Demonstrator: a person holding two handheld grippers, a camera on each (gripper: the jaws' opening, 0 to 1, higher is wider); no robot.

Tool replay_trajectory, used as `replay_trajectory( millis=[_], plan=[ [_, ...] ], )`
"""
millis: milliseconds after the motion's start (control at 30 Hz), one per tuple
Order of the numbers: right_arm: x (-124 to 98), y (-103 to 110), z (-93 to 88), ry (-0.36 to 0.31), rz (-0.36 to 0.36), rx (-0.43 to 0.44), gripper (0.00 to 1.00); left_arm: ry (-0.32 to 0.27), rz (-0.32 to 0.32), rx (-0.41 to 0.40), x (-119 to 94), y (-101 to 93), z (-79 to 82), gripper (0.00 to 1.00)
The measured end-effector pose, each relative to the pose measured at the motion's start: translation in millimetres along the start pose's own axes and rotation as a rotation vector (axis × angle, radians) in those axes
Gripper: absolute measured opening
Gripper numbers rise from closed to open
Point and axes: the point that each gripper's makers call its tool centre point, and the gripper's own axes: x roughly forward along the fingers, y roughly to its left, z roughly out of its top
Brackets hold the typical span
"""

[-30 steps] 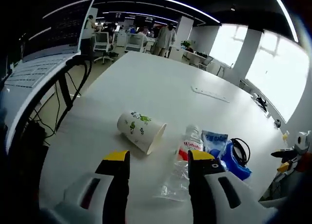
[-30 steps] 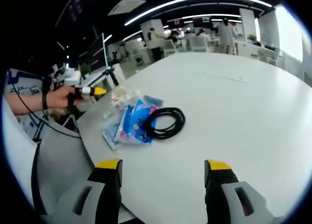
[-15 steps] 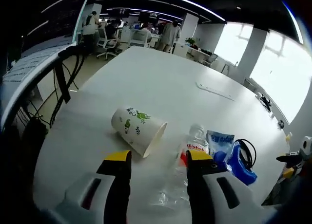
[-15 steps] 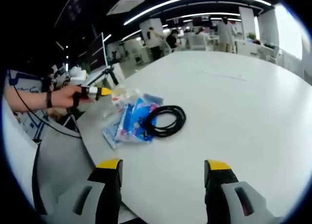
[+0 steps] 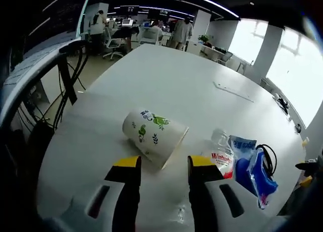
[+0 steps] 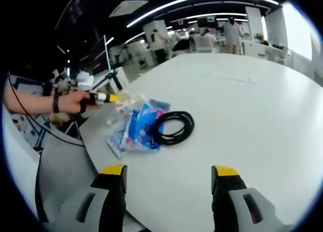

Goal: Arrange the tabletop items into an orderly group along one side of the table until the central work area is clear of visible clutter.

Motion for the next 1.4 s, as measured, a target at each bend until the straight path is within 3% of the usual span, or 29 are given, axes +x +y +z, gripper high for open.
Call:
replay_trajectory(
  millis=[633,1000,1400],
  plan=[
    [0.3,0.3,-1.9,0.007,-0.006,0.013,0.68,0.011,0.036,0.049,4.7,16.5,0.9,0.25],
    [0.9,0.6,-0.6,-0.001,0.0,0.012,0.66,-0.016,0.08,0.104,-3.1,31.6,9.3,0.0],
    [-1.1,-6.9,4.7,-0.029,-0.009,0.043,0.65,-0.025,0.084,0.143,-10.9,34.7,19.4,0.0]
  ],
)
